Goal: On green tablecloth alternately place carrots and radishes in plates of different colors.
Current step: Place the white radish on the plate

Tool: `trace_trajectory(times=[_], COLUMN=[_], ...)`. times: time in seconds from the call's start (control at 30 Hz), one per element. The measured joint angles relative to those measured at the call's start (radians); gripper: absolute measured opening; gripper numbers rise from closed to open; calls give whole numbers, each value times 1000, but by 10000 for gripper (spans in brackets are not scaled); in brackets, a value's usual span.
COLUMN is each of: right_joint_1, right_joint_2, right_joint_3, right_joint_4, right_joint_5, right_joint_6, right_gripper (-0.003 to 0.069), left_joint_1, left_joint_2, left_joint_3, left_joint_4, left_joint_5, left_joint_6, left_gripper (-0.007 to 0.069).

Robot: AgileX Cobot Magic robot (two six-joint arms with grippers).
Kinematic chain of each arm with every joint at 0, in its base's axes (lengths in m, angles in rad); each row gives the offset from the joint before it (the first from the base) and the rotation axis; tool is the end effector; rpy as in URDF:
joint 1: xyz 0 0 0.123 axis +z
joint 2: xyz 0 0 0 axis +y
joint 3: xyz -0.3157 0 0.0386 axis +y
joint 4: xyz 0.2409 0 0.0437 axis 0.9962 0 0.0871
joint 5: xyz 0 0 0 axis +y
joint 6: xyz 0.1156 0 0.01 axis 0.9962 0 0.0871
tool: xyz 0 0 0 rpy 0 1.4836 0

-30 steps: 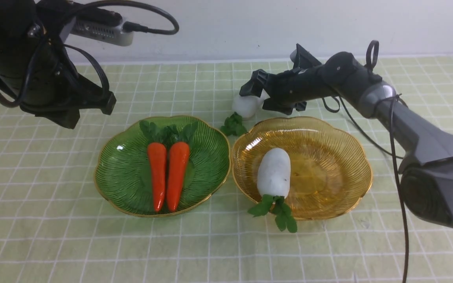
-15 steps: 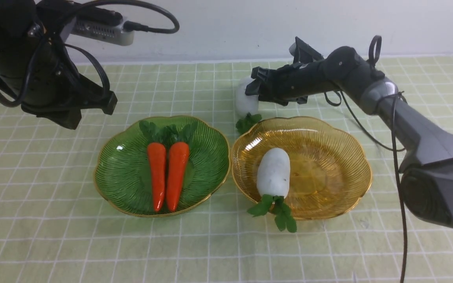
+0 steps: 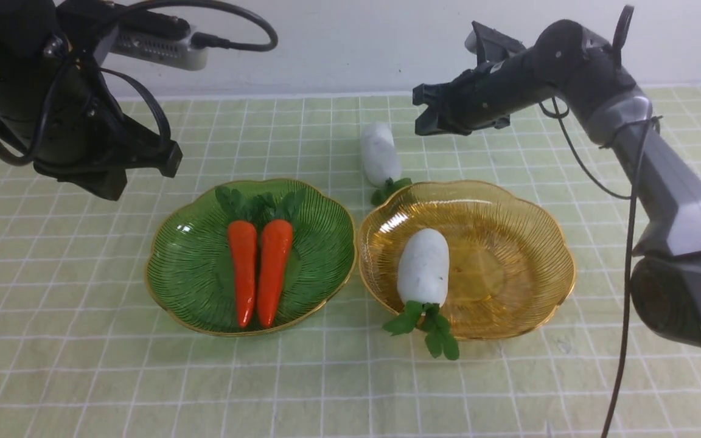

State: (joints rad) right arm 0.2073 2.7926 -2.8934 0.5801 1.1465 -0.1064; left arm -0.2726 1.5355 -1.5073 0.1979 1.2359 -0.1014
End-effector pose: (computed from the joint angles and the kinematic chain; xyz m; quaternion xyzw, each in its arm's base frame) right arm 0.5836 0.1820 0.1844 -0.1094 0.9077 0.2982 0.2741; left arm 0.3080 -0.0637 0.3717 0.0970 0.9711 0.0599 0.2095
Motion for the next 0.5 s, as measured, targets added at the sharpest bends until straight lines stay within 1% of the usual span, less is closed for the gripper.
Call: trace_trajectory(times=[0.03, 0.1, 0.2, 0.23, 0.33, 0.37, 0.4, 0.43, 0.47, 0.5], right_joint_1=[1, 18, 41, 52, 55, 54, 54, 53, 52, 52], right_joint_2=[0, 0, 0, 0, 3, 5, 5, 17, 23, 24], right_joint_3=[0, 0, 0, 0, 0, 0, -1, -2, -2, -2], right_joint_4=[0, 5, 7, -12, -36, -37, -37, -37, -37, -36], right_joint_5=[-1, -10, -28, -37, -47, -52, -54, -57, -55, -55], right_joint_6=[-7, -39, -74, -78, -79, -83, -84, -104, -120, -128], right_gripper=[37, 95, 226, 314, 472, 508, 516, 570, 593, 596], left_joint_1=[0, 0, 0, 0, 0, 0, 0, 0, 0, 0], left_joint_2=[0, 0, 0, 0, 0, 0, 0, 0, 0, 0], left_joint_3=[0, 0, 0, 0, 0, 0, 0, 0, 0, 0], left_joint_4=[0, 0, -1, -1, -1, -1, -1, -1, -1, -1], left_joint_5=[0, 0, 0, 0, 0, 0, 0, 0, 0, 0], left_joint_6=[0, 0, -1, -1, 0, 0, 0, 0, 0, 0], left_gripper=[-8, -8, -8, -8, -8, -8, -8, -8, -8, -8])
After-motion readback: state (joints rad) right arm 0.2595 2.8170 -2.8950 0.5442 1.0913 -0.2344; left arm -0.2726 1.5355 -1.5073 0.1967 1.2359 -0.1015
